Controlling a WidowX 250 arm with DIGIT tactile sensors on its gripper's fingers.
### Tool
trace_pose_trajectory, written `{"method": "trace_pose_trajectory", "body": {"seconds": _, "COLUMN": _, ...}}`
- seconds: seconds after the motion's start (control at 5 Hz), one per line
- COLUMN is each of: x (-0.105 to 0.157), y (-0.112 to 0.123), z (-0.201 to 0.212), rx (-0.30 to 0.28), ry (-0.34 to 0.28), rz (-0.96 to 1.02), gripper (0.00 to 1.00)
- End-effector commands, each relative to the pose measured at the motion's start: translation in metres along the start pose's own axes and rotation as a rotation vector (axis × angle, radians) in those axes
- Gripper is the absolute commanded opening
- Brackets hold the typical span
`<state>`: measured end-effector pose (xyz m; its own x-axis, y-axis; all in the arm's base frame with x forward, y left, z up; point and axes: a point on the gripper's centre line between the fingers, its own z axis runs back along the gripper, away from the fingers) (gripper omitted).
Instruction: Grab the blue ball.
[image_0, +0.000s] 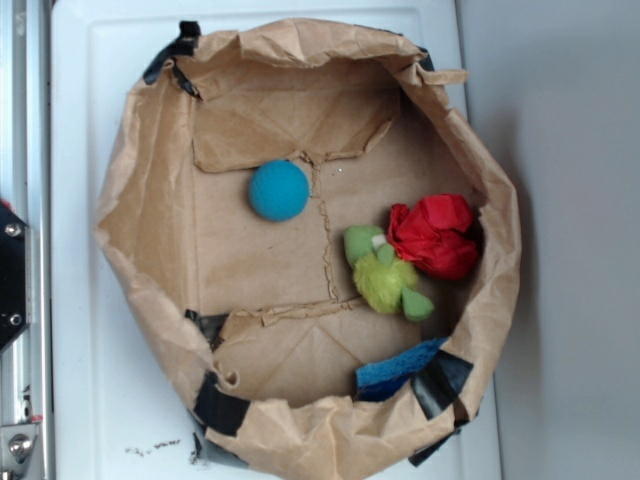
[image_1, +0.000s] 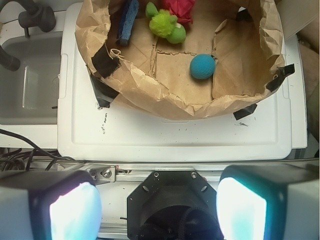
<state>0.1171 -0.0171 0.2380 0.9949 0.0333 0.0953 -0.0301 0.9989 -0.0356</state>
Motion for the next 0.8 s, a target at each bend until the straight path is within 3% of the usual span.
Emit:
{"method": "trace_pose_trajectory", "body": {"seconds": 0.0, "x": 0.0, "y": 0.0, "z": 0.0, "rx": 0.0, "ry": 0.0, "rz": 0.0, "gripper": 1.0}}
{"method": "trace_pose_trajectory", "body": {"seconds": 0.2, "x": 0.039, "y": -0.017, "z": -0.005, "rx": -0.006, "ry": 0.009, "rz": 0.05, "gripper": 1.0}}
{"method": "trace_pose_trajectory", "body": {"seconds": 0.6, "x": 0.101, "y": -0.02, "z": -0.022, "rx": -0.015, "ry": -0.054, "rz": 0.066, "gripper": 1.0}}
